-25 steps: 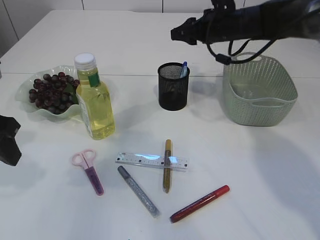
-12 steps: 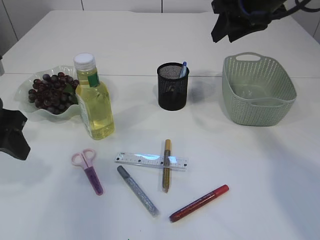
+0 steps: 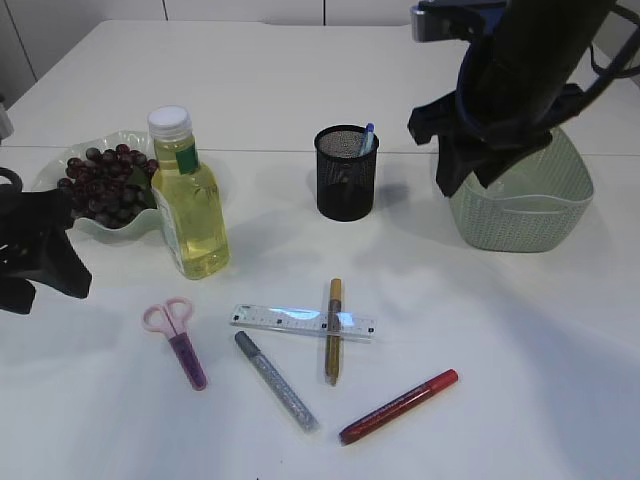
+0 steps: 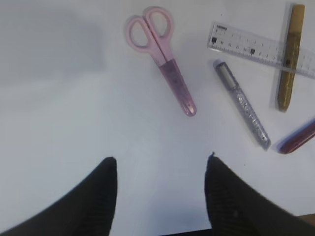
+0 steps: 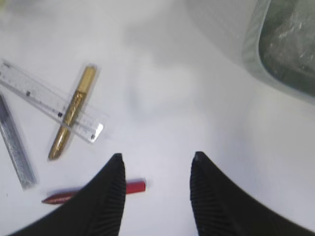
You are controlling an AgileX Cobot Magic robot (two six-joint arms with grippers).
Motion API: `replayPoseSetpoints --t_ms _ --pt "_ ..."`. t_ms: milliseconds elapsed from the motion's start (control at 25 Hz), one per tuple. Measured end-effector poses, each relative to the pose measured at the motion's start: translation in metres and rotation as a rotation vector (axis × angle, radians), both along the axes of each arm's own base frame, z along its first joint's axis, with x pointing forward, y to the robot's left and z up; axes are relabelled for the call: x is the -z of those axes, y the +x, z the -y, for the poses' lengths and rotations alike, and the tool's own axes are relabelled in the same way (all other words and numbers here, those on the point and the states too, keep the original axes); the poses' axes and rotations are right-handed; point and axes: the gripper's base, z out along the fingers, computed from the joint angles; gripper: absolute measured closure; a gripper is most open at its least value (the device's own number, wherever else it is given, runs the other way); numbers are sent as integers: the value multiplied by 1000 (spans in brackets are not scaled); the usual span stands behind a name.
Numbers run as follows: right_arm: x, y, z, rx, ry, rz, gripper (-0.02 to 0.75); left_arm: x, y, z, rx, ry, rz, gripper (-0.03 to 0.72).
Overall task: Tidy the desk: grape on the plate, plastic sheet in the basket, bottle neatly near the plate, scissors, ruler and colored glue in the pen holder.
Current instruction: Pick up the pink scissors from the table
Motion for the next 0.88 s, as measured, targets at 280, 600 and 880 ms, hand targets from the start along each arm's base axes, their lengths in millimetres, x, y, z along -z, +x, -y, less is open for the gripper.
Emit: replayPoseSetpoints --t_ms 280,600,880 --pt "6 -36 4 -9 -44 -45 383 0 -4 25 -134 -1 18 273" --pt "-5 -51 14 -14 -80 -6 384 19 1 52 -404 11 -2 273" --pt "-5 -51 14 -14 -80 -6 383 62 13 59 -457 81 -126 287"
